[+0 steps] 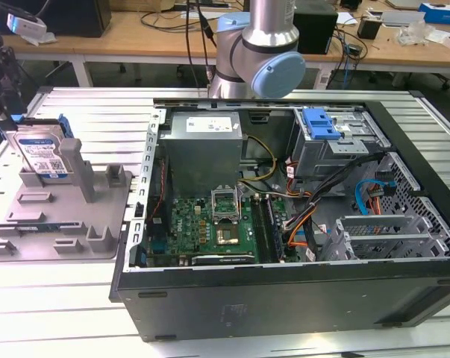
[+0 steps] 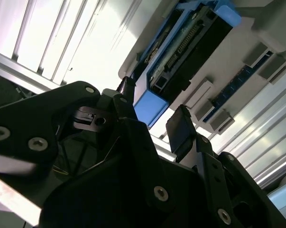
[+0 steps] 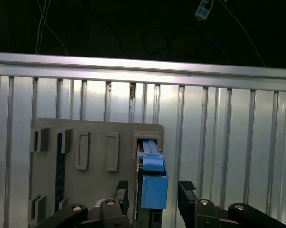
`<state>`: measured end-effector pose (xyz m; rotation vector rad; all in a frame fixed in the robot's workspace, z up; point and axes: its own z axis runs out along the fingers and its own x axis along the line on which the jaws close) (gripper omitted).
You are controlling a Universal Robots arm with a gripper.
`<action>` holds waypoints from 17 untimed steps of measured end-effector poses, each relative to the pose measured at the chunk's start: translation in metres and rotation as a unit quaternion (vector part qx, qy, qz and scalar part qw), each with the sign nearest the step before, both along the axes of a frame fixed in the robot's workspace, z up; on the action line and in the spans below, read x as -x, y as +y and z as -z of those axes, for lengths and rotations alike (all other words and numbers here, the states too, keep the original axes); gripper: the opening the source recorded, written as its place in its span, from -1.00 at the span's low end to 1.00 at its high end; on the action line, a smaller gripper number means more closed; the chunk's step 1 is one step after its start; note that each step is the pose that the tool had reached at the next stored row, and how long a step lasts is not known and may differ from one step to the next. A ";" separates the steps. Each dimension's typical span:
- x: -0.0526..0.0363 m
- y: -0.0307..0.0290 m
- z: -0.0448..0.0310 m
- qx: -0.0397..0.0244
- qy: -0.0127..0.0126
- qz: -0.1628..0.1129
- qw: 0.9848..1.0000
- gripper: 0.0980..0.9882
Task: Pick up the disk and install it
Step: 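Pick up the disk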
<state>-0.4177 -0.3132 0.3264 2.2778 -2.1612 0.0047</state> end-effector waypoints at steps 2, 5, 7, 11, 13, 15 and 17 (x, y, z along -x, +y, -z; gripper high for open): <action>0.0000 -0.0001 0.0012 0.000 0.000 0.002 1.000 0.00; 0.0000 0.0000 0.0030 0.000 0.000 0.003 1.000 0.00; 0.0000 -0.0001 0.0039 0.000 0.000 0.003 1.000 0.00; 0.0000 -0.0001 0.0053 0.000 0.000 0.003 1.000 0.00; 0.0000 -0.0001 0.0054 0.000 0.000 0.003 1.000 0.00; 0.0006 -0.0002 0.0062 0.000 0.000 0.003 1.000 0.00; 0.0010 -0.0001 0.0080 0.000 0.000 0.003 1.000 0.00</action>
